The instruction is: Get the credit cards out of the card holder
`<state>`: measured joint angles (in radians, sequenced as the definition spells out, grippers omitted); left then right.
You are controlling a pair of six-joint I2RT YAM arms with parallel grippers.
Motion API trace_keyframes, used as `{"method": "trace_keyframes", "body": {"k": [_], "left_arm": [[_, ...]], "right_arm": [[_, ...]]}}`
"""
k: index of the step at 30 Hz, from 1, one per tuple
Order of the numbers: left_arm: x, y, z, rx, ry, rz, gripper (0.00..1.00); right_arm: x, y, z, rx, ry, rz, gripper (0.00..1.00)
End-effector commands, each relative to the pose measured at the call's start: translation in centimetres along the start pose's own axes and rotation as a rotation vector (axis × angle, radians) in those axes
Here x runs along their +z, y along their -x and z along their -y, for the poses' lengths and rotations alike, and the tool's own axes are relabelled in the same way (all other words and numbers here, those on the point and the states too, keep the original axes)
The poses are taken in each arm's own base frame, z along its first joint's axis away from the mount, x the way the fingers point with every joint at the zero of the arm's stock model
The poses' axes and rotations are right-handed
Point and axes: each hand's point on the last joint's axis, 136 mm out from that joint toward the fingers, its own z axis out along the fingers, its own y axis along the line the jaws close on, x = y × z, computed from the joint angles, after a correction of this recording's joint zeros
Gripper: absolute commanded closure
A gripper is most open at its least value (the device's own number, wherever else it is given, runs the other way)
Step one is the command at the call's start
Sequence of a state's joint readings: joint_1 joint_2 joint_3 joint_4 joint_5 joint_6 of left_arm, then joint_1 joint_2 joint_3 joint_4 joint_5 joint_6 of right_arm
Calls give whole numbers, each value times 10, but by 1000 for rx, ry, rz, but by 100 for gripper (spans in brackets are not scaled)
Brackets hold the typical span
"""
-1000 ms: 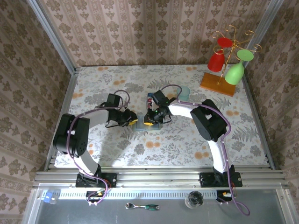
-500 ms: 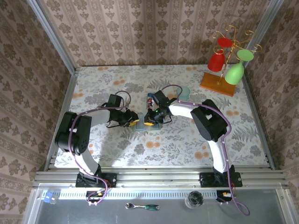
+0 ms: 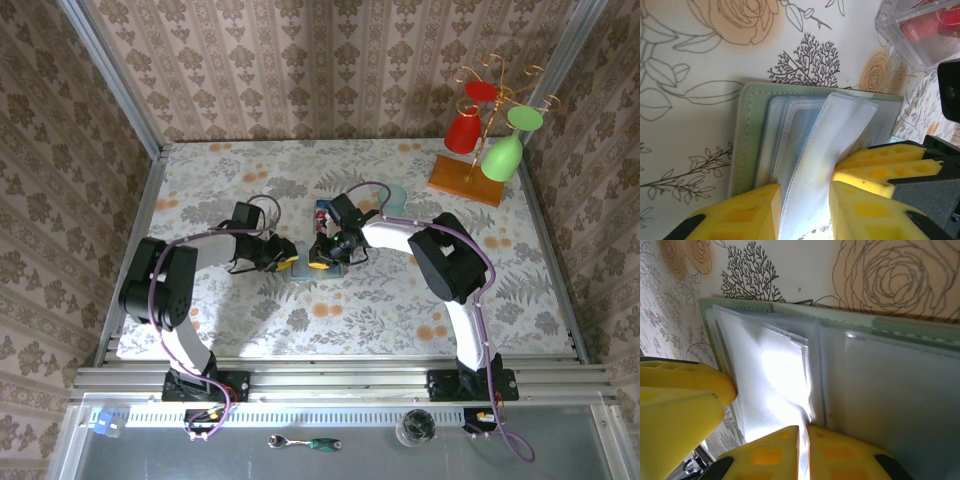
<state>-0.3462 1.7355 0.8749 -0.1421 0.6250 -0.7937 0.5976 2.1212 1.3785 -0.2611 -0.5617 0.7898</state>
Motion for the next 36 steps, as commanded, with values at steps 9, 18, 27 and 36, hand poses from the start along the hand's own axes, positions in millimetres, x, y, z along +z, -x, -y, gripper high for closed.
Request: {"method": "trace_keyframes", "body": {"k": [9,18,27,36], "left_arm": [[12,-7,-5,-10,21,-51,67],[13,-13,-1,-1,9,-96,67],[7,-16,3,53,39,-122,67],[4,-16,10,84,40,-134,68]], "right_arm": [[0,-4,7,6,31,-8,88],[3,-10,7,-40,71,-42,89],[1,-9,4,-73,80,-47,89],[1,-9,3,-77,84,-47,89]]}}
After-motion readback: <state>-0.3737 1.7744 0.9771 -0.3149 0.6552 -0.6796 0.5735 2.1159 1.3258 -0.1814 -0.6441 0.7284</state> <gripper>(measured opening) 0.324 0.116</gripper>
